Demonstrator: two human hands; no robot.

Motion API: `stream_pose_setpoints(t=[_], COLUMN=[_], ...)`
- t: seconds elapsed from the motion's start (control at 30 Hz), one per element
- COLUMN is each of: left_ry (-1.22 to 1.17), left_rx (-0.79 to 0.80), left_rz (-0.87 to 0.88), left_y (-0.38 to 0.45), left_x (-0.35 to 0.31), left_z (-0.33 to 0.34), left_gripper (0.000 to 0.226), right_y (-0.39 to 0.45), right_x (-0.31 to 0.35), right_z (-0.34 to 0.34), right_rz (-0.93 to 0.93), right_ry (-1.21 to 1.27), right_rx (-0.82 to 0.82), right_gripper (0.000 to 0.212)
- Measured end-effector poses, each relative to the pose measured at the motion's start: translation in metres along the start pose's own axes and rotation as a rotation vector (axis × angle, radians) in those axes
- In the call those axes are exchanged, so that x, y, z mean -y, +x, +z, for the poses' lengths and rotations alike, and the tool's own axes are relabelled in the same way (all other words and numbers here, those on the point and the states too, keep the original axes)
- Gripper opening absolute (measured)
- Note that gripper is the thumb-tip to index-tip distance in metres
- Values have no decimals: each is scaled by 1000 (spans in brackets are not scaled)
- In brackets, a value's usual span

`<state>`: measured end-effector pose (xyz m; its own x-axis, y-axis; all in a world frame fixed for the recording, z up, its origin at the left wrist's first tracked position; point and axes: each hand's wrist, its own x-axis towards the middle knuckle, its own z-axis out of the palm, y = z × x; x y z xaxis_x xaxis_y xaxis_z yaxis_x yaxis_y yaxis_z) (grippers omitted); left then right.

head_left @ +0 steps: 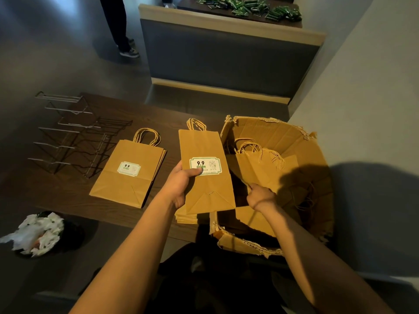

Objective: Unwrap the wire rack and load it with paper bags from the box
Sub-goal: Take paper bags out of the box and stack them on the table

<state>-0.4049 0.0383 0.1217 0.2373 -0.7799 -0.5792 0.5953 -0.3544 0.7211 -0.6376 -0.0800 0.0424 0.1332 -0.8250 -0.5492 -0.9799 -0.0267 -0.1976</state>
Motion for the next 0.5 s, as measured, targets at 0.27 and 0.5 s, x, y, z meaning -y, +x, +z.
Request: stream_pose_setpoints(t=[0.27, 0.5], left_ry=[-14, -38], left_rx=[16, 30], left_rz=[26, 44], left_y=[5, 9], left_x=[-4, -4], left_z=[-1, 3], left_gripper=[41, 49], right_y=[-55, -100], right_x=[-17, -23], right_z=[-69, -104], right_rz=[-175, -298], right_ry=[847, 1202], right_rx=[-69, -85], right_gripper=[47, 34])
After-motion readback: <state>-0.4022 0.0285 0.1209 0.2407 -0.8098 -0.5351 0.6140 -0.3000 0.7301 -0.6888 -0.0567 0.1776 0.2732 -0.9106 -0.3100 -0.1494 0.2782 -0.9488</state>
